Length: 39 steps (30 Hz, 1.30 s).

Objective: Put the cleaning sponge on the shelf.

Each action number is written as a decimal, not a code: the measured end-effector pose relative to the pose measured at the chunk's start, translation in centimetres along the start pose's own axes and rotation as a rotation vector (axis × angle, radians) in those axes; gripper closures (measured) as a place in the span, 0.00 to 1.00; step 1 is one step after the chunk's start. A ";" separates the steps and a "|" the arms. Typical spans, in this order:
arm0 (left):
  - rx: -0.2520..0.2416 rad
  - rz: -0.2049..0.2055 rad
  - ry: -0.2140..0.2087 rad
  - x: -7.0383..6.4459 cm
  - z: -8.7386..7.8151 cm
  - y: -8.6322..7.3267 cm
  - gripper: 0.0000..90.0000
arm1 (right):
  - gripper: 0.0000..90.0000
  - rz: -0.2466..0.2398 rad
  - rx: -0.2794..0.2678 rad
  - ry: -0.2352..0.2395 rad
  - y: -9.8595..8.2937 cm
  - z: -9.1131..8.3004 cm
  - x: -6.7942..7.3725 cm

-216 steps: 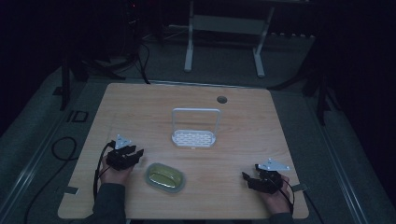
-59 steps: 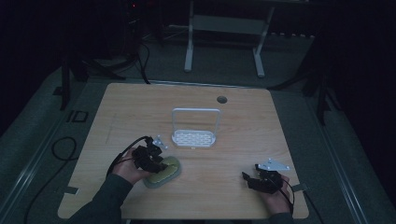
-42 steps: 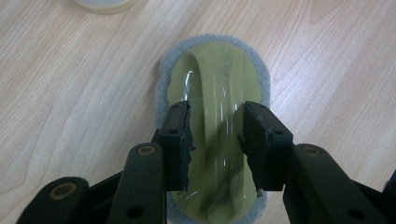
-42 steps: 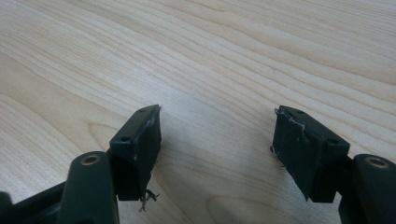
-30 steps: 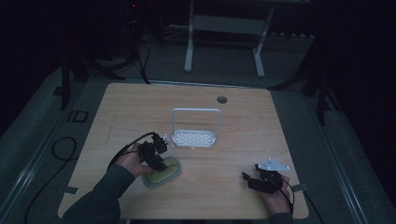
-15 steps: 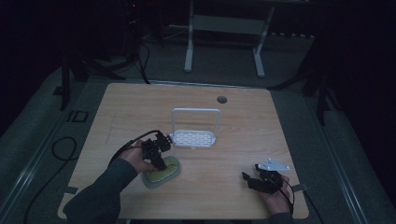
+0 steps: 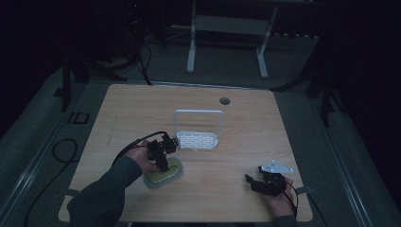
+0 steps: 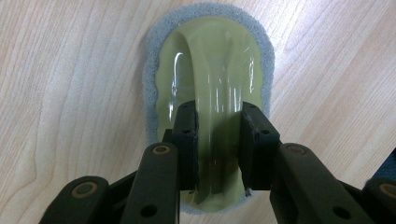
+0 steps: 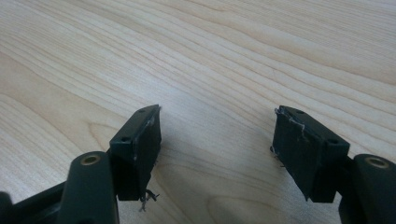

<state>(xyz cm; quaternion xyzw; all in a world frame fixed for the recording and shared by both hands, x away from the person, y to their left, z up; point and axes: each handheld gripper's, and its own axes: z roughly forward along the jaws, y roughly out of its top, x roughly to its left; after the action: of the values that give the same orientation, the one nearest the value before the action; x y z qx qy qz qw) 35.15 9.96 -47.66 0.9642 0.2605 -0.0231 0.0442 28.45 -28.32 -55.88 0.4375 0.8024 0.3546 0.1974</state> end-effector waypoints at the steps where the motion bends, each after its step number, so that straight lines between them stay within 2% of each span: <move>1: 0.009 0.014 0.009 0.0 0.0 0.1 0.79 | 0.35 0.000 0.000 0.000 0.0 0.0 0.0; 4: 0.005 0.015 0.018 -0.1 -0.1 0.1 0.79 | 0.35 0.000 0.000 0.000 0.0 0.0 0.0; 9: 0.006 0.056 0.027 -0.1 -0.4 0.5 0.79 | 0.35 0.000 0.000 0.000 0.0 0.0 0.0; 12: 0.000 0.068 0.034 -0.2 -0.6 0.7 0.79 | 0.35 0.000 0.000 0.000 0.0 0.0 0.0; 14: -0.009 0.098 0.038 -0.4 -0.7 0.8 0.79 | 0.35 0.000 0.000 0.000 0.0 0.0 0.0; 19: -0.020 0.132 0.052 -0.5 -1.0 1.2 0.79 | 0.35 -0.002 -0.001 0.000 0.0 0.0 0.0; 39: -0.046 0.203 0.102 -0.9 -1.6 3.1 0.80 | 0.35 -0.001 -0.001 0.000 0.0 0.0 0.0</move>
<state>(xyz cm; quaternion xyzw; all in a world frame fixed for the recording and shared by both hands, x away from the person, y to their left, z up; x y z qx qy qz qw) 35.94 7.02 -45.78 0.9842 0.1640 0.0367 0.0550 28.46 -28.33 -55.89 0.4369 0.8026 0.3547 0.1977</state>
